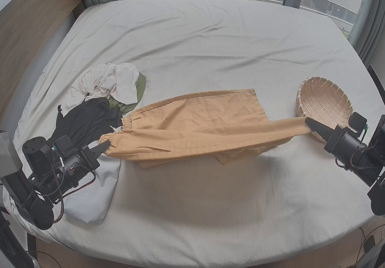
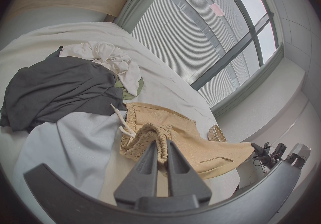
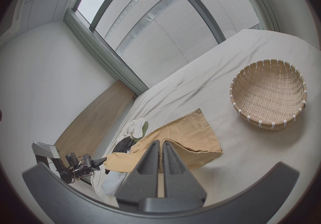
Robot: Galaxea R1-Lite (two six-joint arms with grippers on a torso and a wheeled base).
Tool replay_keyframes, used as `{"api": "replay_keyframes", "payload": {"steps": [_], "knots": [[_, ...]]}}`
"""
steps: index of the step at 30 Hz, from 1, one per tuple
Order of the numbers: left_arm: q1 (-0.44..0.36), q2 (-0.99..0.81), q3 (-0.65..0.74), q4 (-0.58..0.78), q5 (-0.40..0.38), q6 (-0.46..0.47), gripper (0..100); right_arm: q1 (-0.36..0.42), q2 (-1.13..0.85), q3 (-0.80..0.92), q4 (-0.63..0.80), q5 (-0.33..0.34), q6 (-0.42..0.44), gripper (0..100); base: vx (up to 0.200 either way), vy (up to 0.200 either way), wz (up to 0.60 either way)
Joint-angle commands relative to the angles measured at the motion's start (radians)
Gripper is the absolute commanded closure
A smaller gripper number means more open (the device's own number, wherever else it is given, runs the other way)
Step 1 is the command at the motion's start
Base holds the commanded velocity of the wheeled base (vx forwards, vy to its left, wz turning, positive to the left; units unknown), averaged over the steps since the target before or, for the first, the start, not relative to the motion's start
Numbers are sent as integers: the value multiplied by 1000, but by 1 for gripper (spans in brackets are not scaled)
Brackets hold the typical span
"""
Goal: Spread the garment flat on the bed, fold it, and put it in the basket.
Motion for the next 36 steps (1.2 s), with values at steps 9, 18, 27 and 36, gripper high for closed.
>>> {"api": "replay_keyframes", "payload": {"steps": [9, 18, 27, 36], "knots": [[-22, -6, -90, 0, 28, -63, 100, -5, 213, -181, 0, -19, 2, 100, 0, 0, 0], [-31, 41, -158, 1, 80, -68, 100, -5, 328, -366, 44, -46, 29, 100, 0, 0, 0], [-61, 70, -153, 1, 100, -66, 100, -5, 342, -423, 115, -54, 35, 100, 0, 0, 0], [-68, 150, -219, 1, 141, -71, 100, -2, 401, -532, 167, -54, 37, 100, 0, 0, 0]]}}
